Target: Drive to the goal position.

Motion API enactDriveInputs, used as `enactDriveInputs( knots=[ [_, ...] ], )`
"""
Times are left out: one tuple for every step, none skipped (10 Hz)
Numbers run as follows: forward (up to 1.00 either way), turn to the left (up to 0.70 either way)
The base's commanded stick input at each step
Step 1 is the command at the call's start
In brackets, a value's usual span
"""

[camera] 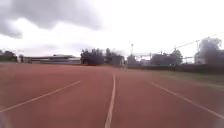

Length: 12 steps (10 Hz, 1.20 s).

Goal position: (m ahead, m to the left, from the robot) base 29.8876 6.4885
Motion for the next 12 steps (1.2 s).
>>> enactDriveInputs(
  knots=[
    [0.7, -0.01],
    [0.7, -0.23],
    [0.7, -0.35],
    [0.7, -0.35],
    [0.7, -0.35],
    [0.7, -0.35],
    [0.7, -0.35],
    [0.7, -0.35],
    [0.7, -0.35],
    [0.7, -0.34],
    [0.7, -0.13],
    [0.7, 0.0]
  ],
)
